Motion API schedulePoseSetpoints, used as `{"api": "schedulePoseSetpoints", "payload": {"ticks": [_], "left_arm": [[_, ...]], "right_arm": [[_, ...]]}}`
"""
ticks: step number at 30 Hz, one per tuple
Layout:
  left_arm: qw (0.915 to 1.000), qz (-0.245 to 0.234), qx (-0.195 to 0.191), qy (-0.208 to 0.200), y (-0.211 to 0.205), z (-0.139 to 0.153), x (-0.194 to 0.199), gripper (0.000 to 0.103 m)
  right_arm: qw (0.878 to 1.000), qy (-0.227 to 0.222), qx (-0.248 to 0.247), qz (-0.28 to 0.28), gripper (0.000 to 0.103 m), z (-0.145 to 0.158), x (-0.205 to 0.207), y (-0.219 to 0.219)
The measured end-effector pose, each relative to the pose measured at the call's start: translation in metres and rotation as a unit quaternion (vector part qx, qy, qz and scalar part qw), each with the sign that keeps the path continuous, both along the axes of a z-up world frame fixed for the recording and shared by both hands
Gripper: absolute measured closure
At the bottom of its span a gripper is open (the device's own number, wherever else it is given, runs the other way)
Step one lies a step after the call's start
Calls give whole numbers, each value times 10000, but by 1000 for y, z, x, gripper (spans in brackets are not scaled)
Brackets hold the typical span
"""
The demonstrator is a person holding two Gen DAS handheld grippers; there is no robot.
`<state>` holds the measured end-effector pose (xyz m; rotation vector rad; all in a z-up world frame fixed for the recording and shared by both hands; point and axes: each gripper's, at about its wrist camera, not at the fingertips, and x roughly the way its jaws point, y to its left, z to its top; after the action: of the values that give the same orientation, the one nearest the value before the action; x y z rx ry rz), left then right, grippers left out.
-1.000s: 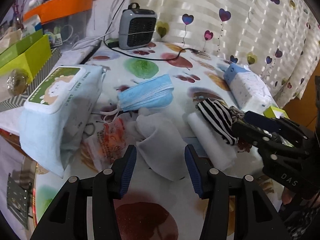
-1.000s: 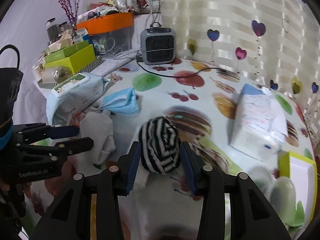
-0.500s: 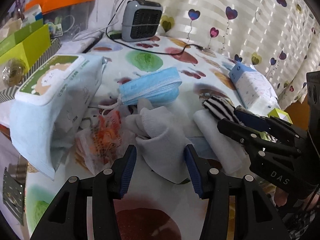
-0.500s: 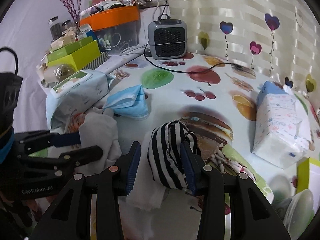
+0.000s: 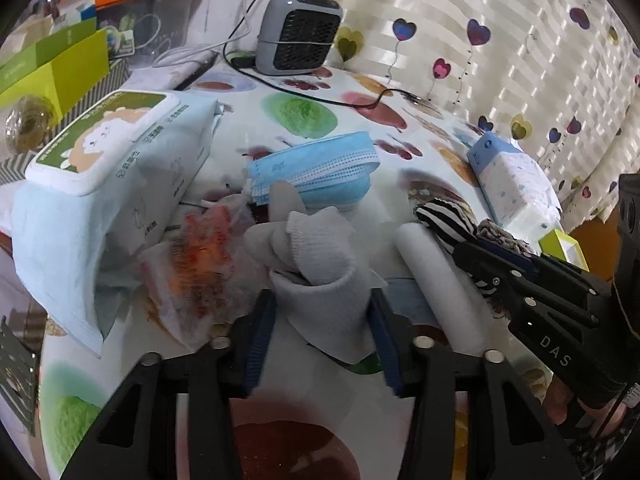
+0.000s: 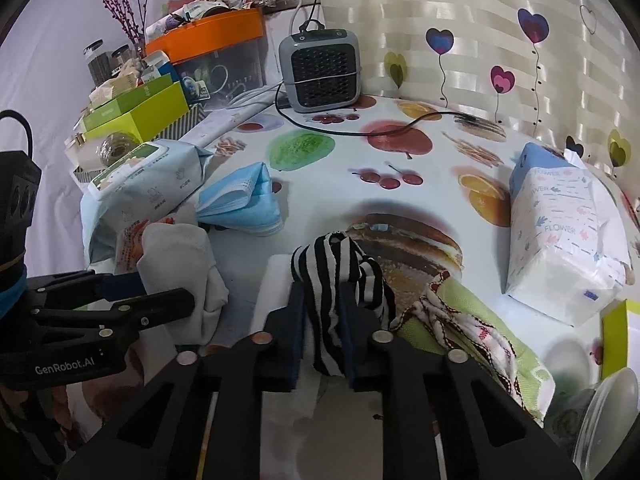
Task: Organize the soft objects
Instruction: 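Grasp and lift the grey knit sock with the left gripper while the right gripper lifts the striped sock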
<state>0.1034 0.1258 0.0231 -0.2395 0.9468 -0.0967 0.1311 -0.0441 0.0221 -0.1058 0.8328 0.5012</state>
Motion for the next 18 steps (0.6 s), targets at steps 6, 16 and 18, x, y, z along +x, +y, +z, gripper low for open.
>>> {"api": "schedulePoseSetpoints", "payload": {"ticks": [6,16,18], "left_arm": [[9996,-40,228,-171,-3,3,-5,71],[9991,-117,222,-331,-7,13,-24,73],[9988,-141,228,-414,-9,19,-29,73]], "right_arm": [[9999,-96,-77,7,94,2,-5,0],[9996,-267,-26,-12,95,13,-23,-7],[9995,-304,6,-19,95,16,-28,-9]]}}
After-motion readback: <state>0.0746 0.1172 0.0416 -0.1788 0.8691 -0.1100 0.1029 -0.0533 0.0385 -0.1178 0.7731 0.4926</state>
